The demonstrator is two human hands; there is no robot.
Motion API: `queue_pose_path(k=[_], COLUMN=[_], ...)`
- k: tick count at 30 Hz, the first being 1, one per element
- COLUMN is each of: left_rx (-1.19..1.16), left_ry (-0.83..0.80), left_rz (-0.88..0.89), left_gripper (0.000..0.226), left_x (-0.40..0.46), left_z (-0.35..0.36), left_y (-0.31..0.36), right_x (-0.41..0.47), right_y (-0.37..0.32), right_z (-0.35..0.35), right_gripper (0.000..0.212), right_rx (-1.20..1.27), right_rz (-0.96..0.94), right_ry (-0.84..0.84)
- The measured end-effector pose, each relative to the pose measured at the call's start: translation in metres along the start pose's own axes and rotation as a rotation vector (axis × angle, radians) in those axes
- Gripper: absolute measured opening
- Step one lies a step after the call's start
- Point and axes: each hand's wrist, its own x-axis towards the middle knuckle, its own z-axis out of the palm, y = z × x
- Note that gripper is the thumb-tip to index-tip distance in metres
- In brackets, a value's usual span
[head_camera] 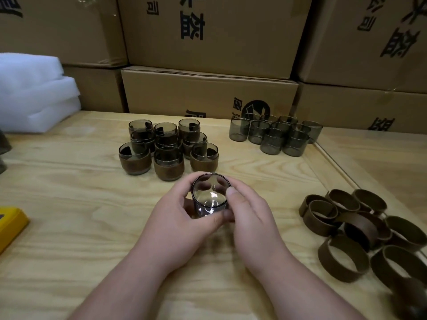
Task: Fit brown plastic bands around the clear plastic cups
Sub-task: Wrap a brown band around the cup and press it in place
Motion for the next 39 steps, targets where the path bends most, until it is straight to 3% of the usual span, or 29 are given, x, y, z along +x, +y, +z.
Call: queue_pose_path(k=[13, 23, 28, 31, 35, 39], left_rx=[0.002, 0.14, 0.223, 0.223, 0.196, 0.15], left_ry=[-0.005, -0.015, -0.049, -0.081, -0.087, -0.073], left_rz=[0.057, 0.09, 0.111, 0.106, 0.104, 0.09], left_gripper=[0.065, 0.076, 0.08, 0.082, 0.08, 0.077], left_x=[0.003, 0.0, -0.005, -0.006, -0.006, -0.006], left_z=[0.0, 0.0, 0.001, 0.002, 0.003, 0.002], left_y=[-0.008, -0.008, -0.004, -0.003, -0.001, 0.0], right_x=[-0.001, -0.002, 0.0, 0.001, 0.003, 0.003], right_y=[-0.005, -0.004, -0.005, -0.007, -0.007, -0.007], right_z=[-0.001, 0.004, 0.005, 0.003, 0.001, 0.002], right_gripper=[0.046, 0.057, 0.07, 0.062, 0.032, 0.026], right_rx=[-0.043, -0.139, -0.212, -0.207, -0.142, -0.094], right_rz=[-0.006, 0.053, 0.103, 0.107, 0.063, 0.076], right_ry=[-0.122, -0.007, 0.162, 0.233, 0.26, 0.25])
